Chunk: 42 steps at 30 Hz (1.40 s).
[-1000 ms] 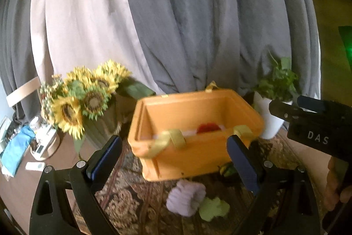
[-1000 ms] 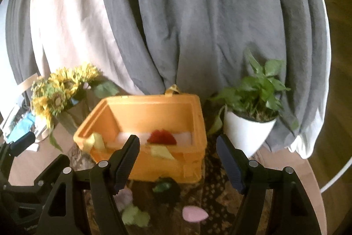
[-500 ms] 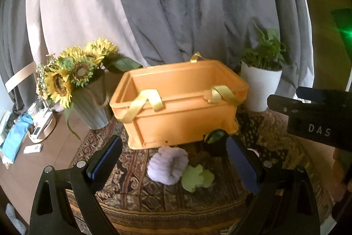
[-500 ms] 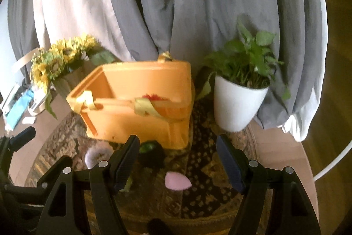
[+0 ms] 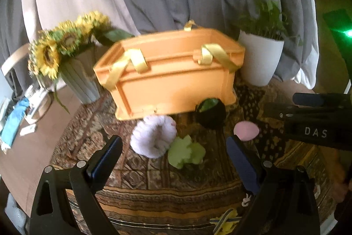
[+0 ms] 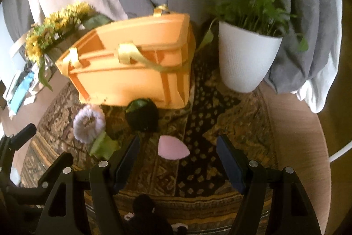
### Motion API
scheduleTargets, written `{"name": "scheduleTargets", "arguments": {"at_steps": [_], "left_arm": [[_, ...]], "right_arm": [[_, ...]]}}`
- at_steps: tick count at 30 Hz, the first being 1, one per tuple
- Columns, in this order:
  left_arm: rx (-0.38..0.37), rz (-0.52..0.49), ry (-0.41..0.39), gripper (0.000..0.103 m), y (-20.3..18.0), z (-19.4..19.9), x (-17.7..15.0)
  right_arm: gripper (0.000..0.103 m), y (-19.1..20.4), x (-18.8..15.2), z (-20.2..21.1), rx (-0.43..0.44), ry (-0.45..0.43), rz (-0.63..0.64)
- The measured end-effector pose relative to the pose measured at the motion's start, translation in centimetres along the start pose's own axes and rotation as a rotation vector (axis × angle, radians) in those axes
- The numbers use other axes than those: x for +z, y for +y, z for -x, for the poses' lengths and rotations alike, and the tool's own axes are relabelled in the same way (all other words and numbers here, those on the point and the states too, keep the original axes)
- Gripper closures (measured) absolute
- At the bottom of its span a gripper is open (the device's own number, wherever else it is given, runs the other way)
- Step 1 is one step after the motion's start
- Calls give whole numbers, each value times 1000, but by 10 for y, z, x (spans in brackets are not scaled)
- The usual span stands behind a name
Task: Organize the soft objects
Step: 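Grasp the green plush frog with the left tool while the right tool grasps the pink sponge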
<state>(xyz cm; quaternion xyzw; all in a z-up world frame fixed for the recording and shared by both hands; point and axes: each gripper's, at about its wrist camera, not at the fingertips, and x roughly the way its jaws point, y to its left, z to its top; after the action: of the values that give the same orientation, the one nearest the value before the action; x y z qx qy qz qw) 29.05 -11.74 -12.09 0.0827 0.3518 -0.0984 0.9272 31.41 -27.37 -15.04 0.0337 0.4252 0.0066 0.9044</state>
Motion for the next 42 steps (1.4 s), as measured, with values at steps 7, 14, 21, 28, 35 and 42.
{"name": "scheduleTargets", "arguments": {"at_steps": [7,14,21,28,35,42], "left_arm": [[-25,-6,76,10,-4,-29,-10],[-72,8,161,16,-6,-58,-19],[-95,2,203,22,-8,-76,-24],[-108,-12,228,24,-13,-92,-23],[-119,-4,251,28,-13,-107,-23],[-110,-2,253,28,-12,-118,-22]], "right_arm": [[30,-2,-4,-28,25,85,7],[30,-5,-6,-56,53,163,6],[30,-8,-9,-74,83,212,-18],[30,-8,-7,-91,117,258,-11],[30,-5,-4,-104,126,285,3],[31,-1,-1,-117,128,303,-1]]}}
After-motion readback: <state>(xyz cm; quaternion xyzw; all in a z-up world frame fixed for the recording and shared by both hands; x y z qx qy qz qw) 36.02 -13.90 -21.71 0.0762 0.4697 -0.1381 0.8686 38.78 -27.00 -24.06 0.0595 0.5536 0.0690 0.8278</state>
